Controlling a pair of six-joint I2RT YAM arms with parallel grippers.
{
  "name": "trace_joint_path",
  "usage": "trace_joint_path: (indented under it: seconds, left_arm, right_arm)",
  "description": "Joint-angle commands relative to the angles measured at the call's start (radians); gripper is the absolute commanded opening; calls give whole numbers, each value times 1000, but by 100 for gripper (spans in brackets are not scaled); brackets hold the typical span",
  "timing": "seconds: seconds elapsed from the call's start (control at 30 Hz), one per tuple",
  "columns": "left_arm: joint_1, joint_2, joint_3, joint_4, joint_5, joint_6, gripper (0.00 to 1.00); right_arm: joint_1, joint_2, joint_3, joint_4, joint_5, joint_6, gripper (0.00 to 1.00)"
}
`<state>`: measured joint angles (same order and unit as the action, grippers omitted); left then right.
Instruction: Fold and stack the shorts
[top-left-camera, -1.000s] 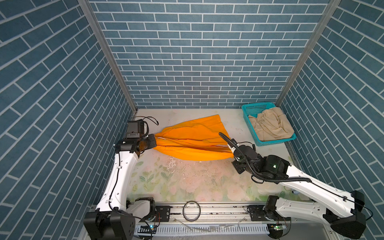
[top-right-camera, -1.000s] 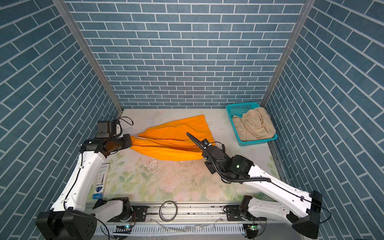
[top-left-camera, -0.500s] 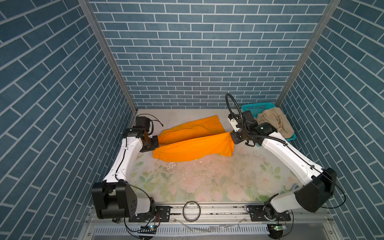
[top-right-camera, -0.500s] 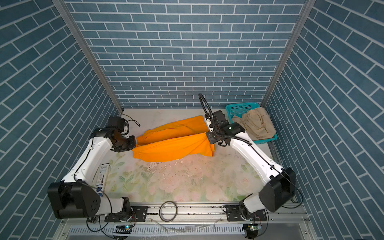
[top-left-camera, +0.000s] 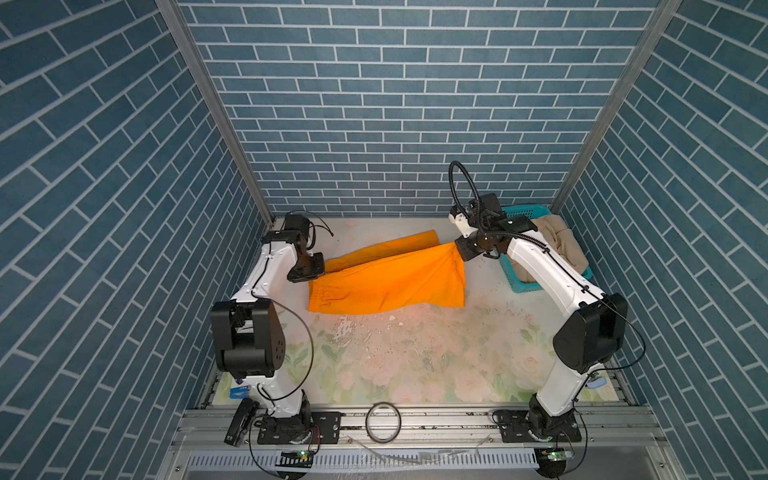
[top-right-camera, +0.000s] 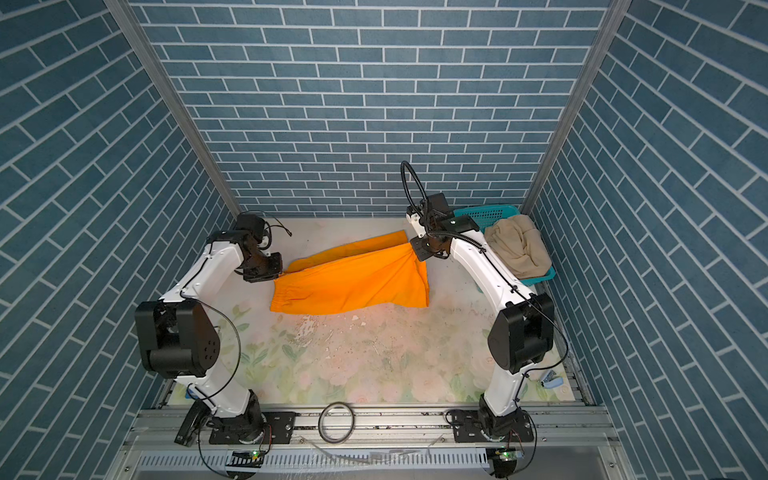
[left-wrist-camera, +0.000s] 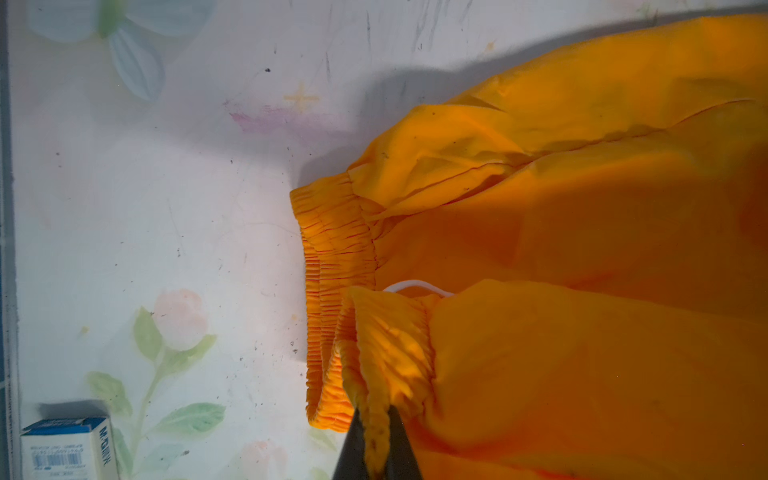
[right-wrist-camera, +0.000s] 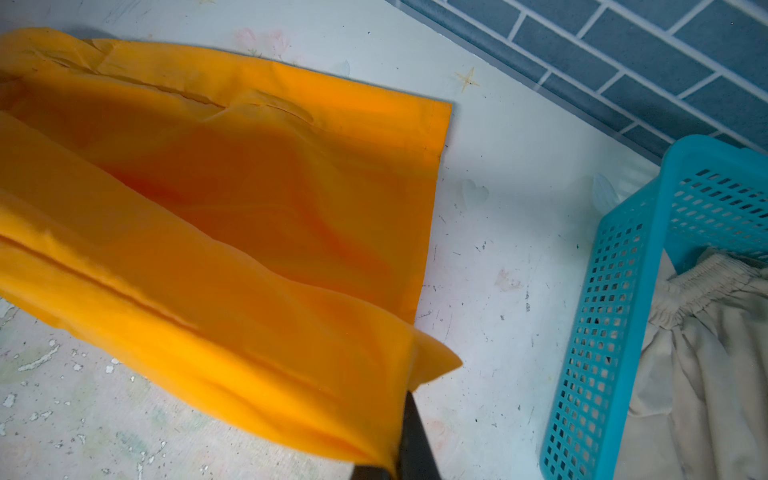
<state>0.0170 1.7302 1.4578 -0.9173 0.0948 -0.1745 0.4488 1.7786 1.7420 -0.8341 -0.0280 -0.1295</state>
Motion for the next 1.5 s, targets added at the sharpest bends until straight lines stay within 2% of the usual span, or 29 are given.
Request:
trace_joint_path:
  seconds: [0.0, 0.13, 0.23, 0.53, 0.73, 0.9, 1.07, 1.47]
  left_arm:
    - [-1, 12, 9, 7, -30, 29, 0]
    - [-2, 17, -14, 46, -36, 23, 0]
    - [-2, 32, -6, 44, -61, 17, 0]
    - [17, 126, 106, -106, -200, 22, 0]
    - [23, 174, 161, -142, -210, 18, 0]
    - [24, 214, 211, -181, -262, 3, 0]
    - [31, 265, 249, -182, -256, -17, 0]
    - [43, 327, 300, -104, -254, -67, 0]
  right_arm:
    - [-15, -10, 35, -57, -14, -41, 0]
    - [-15, -36, 18, -43, -1, -39, 0]
    - [-17, -3, 53, -46, 2, -51, 0]
    - [-68, 201, 245, -56, -55, -96, 0]
    - [-91, 330, 360, -70, -81, -125, 0]
    - [-99, 407, 438, -57, -103, -138, 0]
    - [-99, 490, 494, -19, -142, -127, 0]
    - [-99, 564, 498, 111, -175, -90, 0]
